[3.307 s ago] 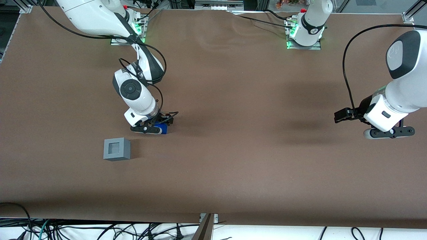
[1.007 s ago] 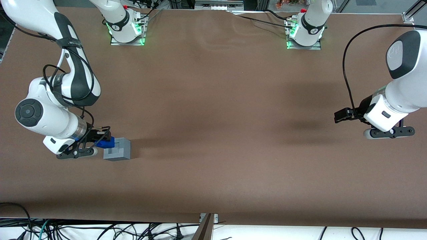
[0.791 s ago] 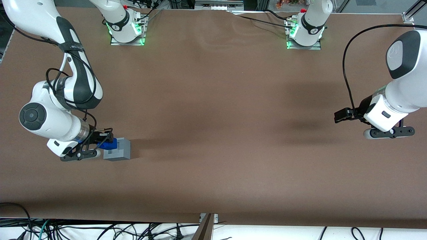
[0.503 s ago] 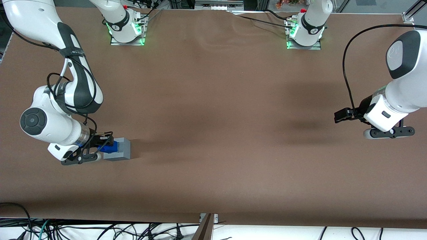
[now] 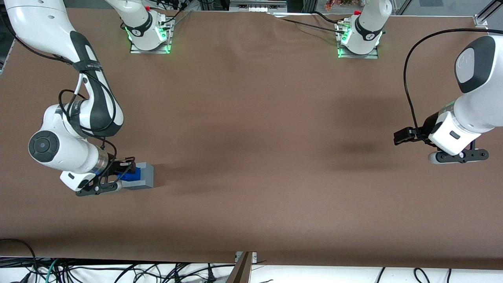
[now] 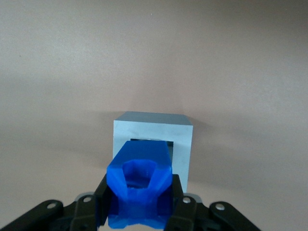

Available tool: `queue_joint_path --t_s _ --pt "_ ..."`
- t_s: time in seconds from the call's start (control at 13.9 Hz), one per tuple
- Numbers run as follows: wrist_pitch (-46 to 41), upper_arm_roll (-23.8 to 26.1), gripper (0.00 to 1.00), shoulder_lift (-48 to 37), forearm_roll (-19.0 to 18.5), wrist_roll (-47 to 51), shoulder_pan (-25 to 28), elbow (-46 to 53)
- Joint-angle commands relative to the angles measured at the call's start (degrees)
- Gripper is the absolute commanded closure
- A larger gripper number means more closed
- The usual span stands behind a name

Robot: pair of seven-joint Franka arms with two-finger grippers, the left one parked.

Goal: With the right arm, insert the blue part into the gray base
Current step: 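Lower the blue part into the gray base's socket and press down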

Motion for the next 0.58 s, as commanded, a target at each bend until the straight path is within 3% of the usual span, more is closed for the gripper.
queue_joint_path --t_s 0.0,0.5 --pt "-0.27 0.40 0.63 1.30 0.24 -1.44 -0.63 1.61" --pt "-0.27 -0.04 0.63 2.00 0.33 -1.35 -0.90 1.61"
